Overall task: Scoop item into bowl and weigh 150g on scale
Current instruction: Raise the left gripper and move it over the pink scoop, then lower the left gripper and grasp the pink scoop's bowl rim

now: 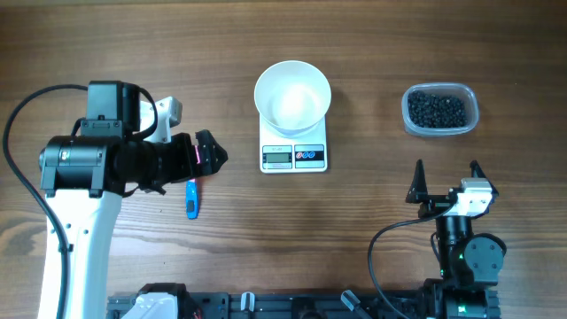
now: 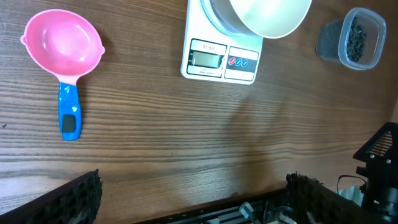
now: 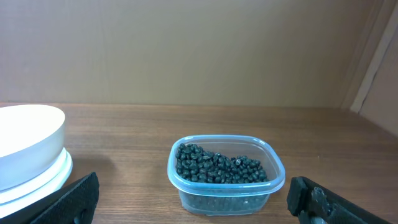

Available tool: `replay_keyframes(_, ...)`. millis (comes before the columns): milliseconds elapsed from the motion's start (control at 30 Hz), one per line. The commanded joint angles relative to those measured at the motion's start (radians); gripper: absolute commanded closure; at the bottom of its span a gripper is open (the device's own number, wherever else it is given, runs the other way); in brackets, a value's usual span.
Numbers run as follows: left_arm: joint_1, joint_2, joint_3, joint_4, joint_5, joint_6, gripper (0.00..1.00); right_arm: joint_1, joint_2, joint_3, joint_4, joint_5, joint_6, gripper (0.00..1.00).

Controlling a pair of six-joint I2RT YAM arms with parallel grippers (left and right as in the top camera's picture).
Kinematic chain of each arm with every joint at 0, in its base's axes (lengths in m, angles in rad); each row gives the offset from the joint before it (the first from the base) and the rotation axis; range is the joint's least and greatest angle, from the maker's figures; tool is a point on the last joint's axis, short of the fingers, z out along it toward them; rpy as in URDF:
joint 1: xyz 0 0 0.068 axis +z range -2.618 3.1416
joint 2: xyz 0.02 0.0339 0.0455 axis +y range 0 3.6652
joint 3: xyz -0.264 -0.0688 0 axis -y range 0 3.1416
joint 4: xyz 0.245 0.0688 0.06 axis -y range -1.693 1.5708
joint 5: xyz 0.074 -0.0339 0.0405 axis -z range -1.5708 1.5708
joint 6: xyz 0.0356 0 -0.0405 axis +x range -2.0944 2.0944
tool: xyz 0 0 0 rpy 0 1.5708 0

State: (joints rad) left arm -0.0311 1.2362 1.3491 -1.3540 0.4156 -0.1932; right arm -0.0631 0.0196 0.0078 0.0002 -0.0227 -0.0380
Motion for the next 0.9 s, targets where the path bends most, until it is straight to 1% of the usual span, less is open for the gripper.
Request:
replay_keyframes(0, -0.006, 0.004, -0.01, 0.004, -0.005, -0.009, 0.0, 0.005, -0.001, -0.003, 0.002, -0.013, 0.015, 0.0)
replay_keyframes(867, -0.006, 0.004, -0.01, 0.072, -0.006, -0.009, 0.0, 0.005, -0.001, -0.003, 0.002, -0.013, 0.015, 0.0)
